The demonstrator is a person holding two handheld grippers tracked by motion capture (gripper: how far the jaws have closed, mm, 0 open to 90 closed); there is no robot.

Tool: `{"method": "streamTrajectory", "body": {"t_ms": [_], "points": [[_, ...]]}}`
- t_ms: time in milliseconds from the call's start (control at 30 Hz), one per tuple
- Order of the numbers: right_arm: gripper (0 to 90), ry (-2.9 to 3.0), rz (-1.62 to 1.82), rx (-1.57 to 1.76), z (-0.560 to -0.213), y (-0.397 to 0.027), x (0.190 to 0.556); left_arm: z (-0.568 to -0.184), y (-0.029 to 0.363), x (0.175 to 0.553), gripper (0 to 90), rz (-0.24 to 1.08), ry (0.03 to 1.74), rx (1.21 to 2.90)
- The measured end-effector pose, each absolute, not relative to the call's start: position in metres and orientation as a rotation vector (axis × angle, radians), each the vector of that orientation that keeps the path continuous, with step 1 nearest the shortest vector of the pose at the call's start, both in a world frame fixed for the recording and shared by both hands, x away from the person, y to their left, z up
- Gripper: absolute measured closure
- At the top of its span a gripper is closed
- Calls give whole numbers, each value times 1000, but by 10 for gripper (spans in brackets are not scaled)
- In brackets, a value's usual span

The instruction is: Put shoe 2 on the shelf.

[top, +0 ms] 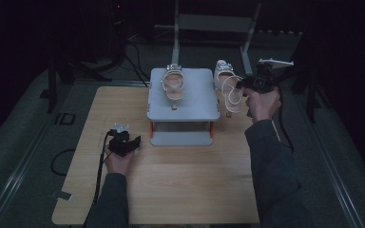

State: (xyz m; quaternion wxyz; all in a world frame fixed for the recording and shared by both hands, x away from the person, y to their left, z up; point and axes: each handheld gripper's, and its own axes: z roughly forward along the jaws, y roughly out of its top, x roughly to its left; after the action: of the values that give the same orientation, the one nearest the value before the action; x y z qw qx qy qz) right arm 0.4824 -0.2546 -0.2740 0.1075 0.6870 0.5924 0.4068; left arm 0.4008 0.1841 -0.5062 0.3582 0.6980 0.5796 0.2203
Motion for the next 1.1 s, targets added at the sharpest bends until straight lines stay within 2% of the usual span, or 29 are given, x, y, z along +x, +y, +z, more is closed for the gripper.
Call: {"method": "streamTrajectory", "body": {"t_ms": [367, 1100], "points": [[828, 1771, 1191, 1988, -257, -232, 488, -506, 184, 401, 477, 572, 1497, 1803], [827, 1811, 1170, 2000, -250, -199, 507, -506, 183, 401, 474, 573, 1493, 1805]]}}
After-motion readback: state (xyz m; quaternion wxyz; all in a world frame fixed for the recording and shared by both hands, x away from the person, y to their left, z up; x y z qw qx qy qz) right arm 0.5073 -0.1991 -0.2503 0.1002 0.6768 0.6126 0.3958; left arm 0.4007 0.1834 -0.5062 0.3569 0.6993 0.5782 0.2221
